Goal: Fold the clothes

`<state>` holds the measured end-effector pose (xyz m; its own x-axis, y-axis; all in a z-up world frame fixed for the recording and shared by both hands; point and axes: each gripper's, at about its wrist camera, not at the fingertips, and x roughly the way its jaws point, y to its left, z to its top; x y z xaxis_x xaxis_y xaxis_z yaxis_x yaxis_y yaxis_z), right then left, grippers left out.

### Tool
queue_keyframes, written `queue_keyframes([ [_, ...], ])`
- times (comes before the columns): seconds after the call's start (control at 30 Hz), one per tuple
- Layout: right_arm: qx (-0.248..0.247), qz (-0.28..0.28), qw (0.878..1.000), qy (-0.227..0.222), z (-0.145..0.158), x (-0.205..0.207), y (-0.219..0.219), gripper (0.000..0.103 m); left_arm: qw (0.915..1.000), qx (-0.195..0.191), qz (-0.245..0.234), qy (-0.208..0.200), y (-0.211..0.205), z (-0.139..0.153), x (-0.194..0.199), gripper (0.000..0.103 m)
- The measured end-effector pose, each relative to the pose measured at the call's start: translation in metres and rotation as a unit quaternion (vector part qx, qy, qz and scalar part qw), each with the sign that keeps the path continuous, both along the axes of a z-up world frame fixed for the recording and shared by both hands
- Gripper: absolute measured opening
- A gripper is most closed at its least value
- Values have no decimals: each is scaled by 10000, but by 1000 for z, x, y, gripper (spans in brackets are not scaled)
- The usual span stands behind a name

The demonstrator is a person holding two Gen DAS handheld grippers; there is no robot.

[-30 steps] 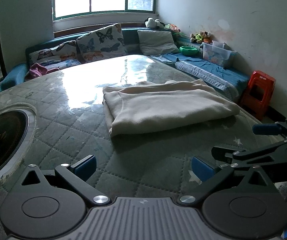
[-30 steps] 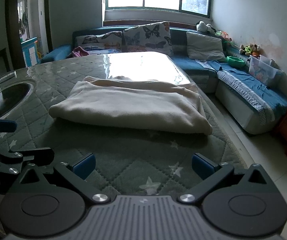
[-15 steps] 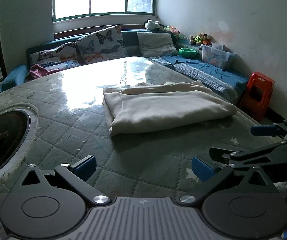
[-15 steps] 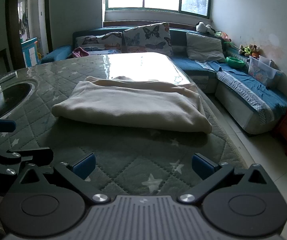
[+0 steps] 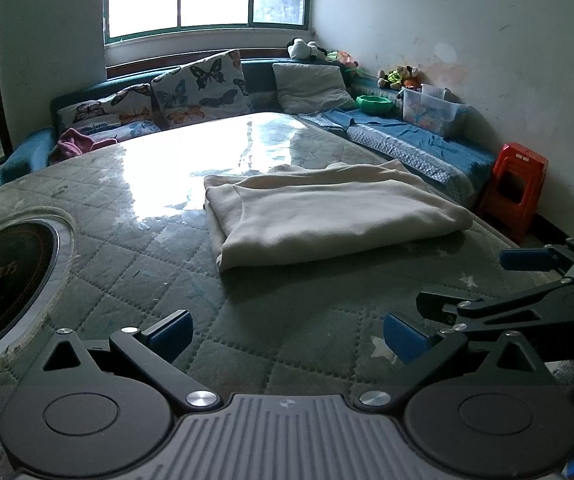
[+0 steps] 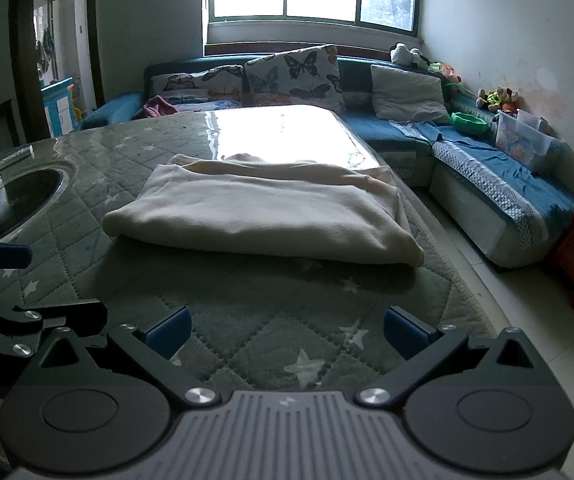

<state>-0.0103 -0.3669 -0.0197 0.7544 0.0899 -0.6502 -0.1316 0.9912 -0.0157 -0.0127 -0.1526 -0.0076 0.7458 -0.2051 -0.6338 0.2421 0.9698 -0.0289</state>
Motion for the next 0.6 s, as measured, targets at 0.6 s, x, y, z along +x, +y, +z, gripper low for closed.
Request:
queue_keyframes([
  [0.6,12,-1,10000,84,-3,19,-1,103,9999,26,3,97,2,-1,19,103],
])
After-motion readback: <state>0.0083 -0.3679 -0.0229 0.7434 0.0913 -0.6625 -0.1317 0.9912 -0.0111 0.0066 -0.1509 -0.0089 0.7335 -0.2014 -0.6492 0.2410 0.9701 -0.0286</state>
